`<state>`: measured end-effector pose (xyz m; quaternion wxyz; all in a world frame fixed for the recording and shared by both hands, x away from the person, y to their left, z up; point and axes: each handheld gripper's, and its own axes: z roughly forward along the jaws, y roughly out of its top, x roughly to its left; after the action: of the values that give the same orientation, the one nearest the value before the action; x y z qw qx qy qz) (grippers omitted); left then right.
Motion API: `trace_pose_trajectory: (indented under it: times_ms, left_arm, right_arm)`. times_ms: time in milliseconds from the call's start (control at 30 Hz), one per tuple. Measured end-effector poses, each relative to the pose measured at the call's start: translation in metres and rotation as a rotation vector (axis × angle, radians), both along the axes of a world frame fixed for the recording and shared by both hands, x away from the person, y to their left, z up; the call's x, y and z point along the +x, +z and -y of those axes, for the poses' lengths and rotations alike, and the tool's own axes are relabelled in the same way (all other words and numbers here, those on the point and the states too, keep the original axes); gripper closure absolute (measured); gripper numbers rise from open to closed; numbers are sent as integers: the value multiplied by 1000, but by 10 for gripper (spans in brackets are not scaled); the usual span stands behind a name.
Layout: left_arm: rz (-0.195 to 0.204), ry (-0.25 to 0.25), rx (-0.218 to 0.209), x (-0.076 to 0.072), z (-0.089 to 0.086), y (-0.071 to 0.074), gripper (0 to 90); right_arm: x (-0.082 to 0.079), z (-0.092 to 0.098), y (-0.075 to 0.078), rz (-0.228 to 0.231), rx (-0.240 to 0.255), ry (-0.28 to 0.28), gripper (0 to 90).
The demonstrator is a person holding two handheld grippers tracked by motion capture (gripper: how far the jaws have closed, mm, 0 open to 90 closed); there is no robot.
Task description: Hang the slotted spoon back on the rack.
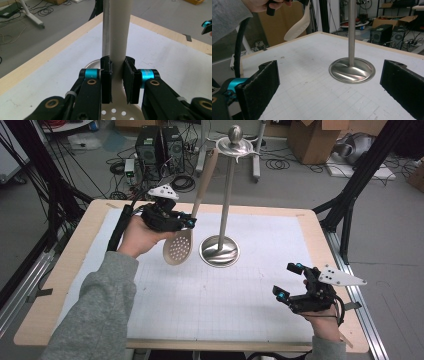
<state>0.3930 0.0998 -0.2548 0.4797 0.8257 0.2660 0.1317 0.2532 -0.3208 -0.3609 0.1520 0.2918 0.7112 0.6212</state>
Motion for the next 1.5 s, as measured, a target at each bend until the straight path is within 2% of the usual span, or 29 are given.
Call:
trace_pose_trajectory:
  times_ms: [700, 867, 967, 1133, 1233, 1300, 1367, 1500]
  left_arm:
    - [-20, 3, -17, 13, 26, -10, 775]
    - [-16, 10, -15, 15, 29, -11, 774]
    - [-10, 19, 1, 14, 32, -12, 772]
    - [-6, 24, -3, 13, 37, -13, 758]
    - [-4, 9, -5, 13, 38, -14, 702]
    - [-9, -4, -10, 11, 38, -14, 621]
    - [-11, -34, -14, 8, 38, -16, 575]
    - [-10, -73, -49, 3, 33, -24, 438]
  right_arm:
    - [-1, 2, 0, -5, 5, -3, 12]
    - [0, 3, 0, 1, 3, -7, 12]
    - [-1, 3, 0, -6, 4, -6, 12]
    - [-1, 3, -1, -6, 1, -7, 12]
    - [-1, 4, -1, -3, 2, -11, 12]
    - [-1, 4, -1, -4, 3, -12, 12]
    - [-1, 4, -1, -8, 2, -13, 12]
    - [-1, 3, -1, -4, -3, -10, 12]
